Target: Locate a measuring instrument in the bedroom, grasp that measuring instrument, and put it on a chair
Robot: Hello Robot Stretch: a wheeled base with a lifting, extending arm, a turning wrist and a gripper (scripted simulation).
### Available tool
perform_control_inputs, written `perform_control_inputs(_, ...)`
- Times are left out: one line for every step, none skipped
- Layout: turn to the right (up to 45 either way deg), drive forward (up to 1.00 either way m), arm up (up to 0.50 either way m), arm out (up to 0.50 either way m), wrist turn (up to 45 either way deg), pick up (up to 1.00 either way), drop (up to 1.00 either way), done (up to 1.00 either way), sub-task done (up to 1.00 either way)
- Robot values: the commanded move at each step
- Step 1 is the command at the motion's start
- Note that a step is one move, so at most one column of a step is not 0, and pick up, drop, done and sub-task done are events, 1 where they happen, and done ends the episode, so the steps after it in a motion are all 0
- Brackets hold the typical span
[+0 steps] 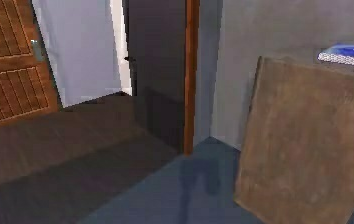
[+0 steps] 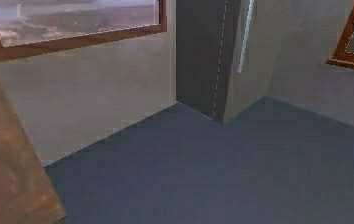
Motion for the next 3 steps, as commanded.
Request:
perform_control_inputs(-36.0,0.00,0.00,0.00,0.0,0.00,0.00,0.00,0.00)
perform_control_inputs(0.0,1.00,0.00,0.00,0.0,0.00,0.00,0.00,0.00)
perform_control_inputs(-3.0,0.00,0.00,0.00,0.0,0.00,0.00,0.00,0.00)
